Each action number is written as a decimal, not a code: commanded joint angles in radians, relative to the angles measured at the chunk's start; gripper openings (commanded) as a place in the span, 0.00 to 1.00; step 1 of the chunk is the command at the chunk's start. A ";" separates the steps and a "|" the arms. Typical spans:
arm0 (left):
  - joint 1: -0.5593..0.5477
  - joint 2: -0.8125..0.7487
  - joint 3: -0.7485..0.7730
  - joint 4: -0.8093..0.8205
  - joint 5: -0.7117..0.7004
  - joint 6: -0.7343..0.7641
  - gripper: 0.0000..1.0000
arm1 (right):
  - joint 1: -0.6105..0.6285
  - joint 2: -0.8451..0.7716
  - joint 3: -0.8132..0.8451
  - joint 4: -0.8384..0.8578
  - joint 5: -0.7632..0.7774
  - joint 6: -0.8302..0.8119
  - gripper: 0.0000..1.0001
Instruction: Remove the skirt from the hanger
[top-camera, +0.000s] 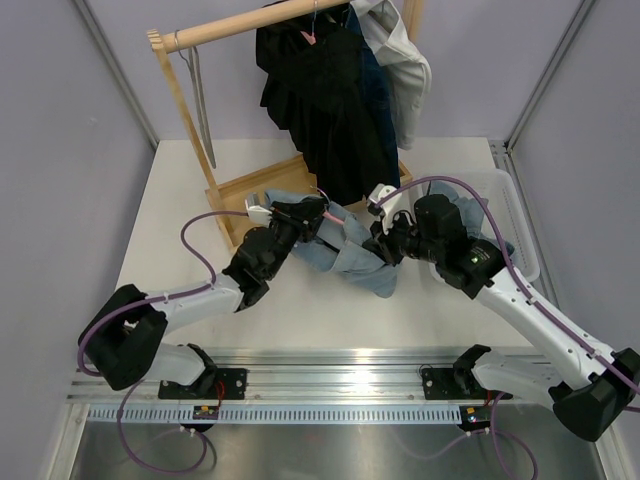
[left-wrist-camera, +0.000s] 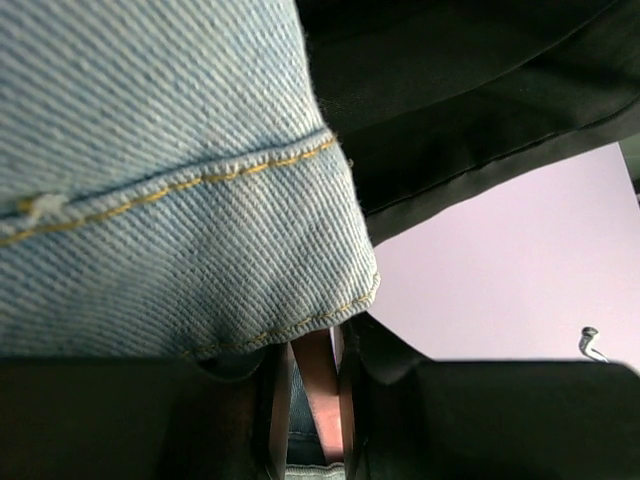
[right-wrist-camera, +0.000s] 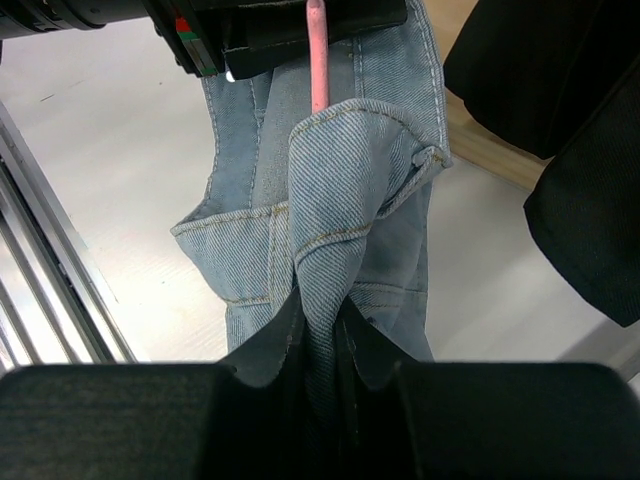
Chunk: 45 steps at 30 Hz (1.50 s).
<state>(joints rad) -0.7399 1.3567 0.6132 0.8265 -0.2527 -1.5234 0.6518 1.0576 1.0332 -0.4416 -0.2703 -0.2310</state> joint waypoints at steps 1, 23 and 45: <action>0.005 -0.017 0.031 0.076 0.050 0.106 0.00 | 0.014 -0.041 0.008 0.063 0.002 -0.016 0.06; 0.122 -0.248 0.180 -0.650 0.989 0.873 0.00 | -0.001 -0.061 0.231 -0.556 -0.578 -0.766 0.94; 0.037 -0.168 0.209 -0.581 1.095 0.818 0.00 | 0.069 0.079 0.114 0.103 -0.205 -0.001 0.65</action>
<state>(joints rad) -0.6983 1.1946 0.7727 0.1329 0.8097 -0.6823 0.7071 1.1427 1.1557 -0.4210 -0.5346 -0.2977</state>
